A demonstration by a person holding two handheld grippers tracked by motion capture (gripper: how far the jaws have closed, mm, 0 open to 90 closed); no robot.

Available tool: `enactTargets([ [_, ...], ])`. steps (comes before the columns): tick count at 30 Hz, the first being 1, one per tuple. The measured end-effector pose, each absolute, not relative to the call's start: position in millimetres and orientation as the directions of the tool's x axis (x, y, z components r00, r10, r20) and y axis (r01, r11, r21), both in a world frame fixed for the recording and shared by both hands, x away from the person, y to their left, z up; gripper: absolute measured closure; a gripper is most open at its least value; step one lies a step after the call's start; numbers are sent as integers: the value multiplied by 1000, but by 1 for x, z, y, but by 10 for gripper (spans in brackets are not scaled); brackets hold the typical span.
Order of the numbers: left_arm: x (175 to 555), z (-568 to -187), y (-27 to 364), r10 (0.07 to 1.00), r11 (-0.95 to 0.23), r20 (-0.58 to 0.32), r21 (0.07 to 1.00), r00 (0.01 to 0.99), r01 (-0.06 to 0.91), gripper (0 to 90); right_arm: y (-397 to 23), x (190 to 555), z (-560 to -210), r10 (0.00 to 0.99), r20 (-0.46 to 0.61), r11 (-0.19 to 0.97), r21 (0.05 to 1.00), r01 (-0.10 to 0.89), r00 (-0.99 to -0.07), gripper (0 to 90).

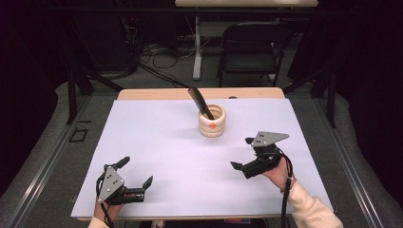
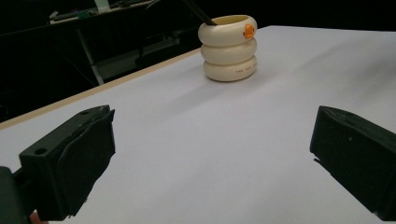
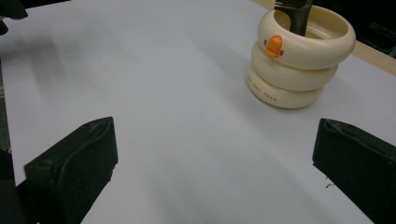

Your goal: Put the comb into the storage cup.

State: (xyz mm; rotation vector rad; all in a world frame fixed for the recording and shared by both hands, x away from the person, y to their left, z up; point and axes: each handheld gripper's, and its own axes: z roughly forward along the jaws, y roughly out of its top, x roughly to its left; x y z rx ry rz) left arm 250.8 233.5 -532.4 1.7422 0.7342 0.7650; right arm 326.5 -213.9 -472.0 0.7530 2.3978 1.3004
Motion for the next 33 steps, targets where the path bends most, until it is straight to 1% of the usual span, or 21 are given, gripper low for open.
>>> enactTargets([
  [15, 251, -533, 233, 781, -265, 144, 957, 607, 114, 1, -226, 303, -483, 588, -18, 453, 835, 312, -808, 0],
  [18, 251, -533, 233, 782, -266, 144, 957, 607, 115, 1, -228, 298, -486, 591, -31, 462, 832, 308, -806, 0],
  [33, 252, -533, 233, 784, -264, 140, 957, 604, 120, 1, -237, 286, -497, 612, -24, 437, 843, 313, -791, 0],
])
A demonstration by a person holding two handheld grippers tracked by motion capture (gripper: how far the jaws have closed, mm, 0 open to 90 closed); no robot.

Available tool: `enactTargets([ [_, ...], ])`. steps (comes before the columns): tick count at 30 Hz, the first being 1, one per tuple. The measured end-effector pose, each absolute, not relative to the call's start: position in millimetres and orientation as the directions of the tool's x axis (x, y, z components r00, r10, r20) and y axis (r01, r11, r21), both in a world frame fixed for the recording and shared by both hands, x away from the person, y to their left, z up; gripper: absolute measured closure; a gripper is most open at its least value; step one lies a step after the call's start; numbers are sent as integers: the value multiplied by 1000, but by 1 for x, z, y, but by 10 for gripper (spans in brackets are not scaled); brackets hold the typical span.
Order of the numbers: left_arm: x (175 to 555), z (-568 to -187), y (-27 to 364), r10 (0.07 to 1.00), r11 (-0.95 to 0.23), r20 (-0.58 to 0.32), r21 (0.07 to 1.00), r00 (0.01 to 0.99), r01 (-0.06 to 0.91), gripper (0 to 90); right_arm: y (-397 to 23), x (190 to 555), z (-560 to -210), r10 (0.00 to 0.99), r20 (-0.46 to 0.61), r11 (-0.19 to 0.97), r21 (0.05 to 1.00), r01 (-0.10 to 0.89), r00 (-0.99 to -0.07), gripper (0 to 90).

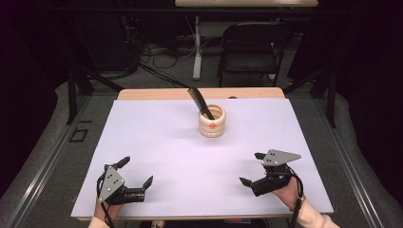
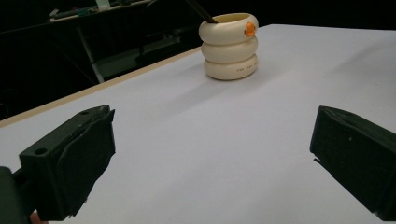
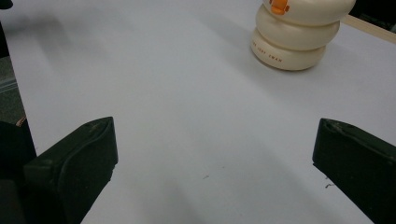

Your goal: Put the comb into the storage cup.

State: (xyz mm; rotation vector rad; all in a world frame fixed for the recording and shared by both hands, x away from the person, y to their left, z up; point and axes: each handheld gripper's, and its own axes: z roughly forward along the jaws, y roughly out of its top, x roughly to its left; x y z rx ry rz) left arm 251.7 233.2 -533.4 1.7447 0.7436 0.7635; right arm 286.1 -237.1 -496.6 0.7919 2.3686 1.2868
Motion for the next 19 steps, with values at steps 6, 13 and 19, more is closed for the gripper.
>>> enactTargets([
  [6, 252, -534, 233, 783, -265, 141, 957, 605, 121, 1, -242, 278, -498, 618, -22, 424, 851, 309, -786, 0],
  [13, 252, -534, 233, 785, -267, 141, 956, 603, 124, 0, -247, 271, -499, 620, -26, 415, 859, 301, -784, 0],
  [19, 253, -534, 232, 786, -268, 141, 955, 602, 126, 0, -250, 268, -500, 625, -21, 394, 871, 293, -780, 0],
])
